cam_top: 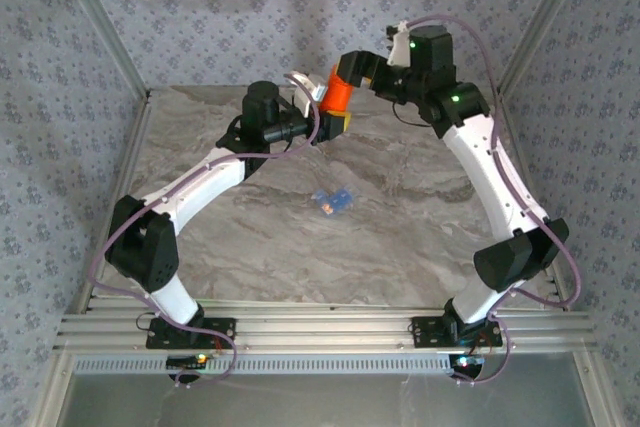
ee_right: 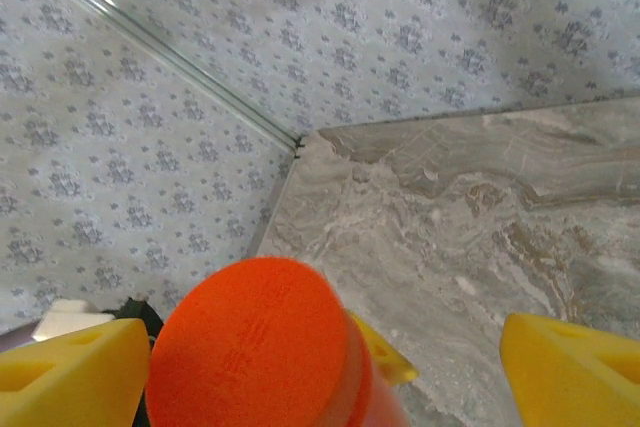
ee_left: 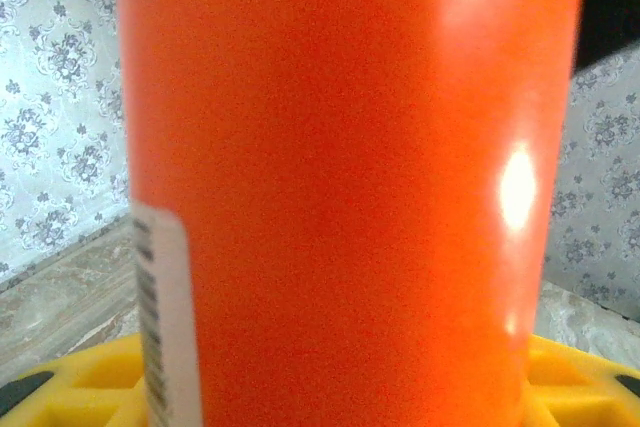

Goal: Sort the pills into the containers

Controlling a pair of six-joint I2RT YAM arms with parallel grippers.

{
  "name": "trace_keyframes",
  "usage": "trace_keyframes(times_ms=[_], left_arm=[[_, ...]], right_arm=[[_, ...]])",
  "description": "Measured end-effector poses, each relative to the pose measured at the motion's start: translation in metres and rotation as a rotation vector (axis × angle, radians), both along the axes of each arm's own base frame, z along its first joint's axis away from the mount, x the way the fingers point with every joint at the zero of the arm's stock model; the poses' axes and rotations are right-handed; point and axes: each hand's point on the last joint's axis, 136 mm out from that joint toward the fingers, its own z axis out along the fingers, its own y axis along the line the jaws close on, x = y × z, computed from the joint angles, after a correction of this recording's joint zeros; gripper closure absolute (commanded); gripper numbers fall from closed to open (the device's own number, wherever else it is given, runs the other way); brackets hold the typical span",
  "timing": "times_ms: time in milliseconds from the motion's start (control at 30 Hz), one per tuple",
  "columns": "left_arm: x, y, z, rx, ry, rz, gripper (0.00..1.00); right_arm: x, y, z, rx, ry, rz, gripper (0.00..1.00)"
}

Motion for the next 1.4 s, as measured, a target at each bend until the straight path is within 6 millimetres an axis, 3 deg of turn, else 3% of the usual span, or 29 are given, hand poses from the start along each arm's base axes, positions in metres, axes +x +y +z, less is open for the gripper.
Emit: trace_keyframes(times_ms=[233,367,867,1167,1400], left_arm=[[0.003,0.002,0.005,-0.012,-0.019,0.005,1.0],[0.004,0.004,0.005,-0.013,-0.018,0.004,1.0],[-0.002,0.001,0.005,-0.019,-0.007,-0.032,1.0],[-0.005,0.0,0.004,-0.02,0.007,-0.046,1.0],[-0.005,0.0,0.004,-0.021,0.008,-0.046,1.0]], right_arm=[[0.014,-0.042,0.018,0.031,-0.029,-0.039,0.11],[0.016,-0.055,0.023,0.014,-0.052,0.006,0.12],[-0.007,-0.006,0.018,-0.114,-0.124,0.287,0.11],[-0.003,0.013,0.014,-0.135,-0.128,0.337,0.13],[0.001,0.019,0.005,-0.144,-0.107,0.354,0.2]])
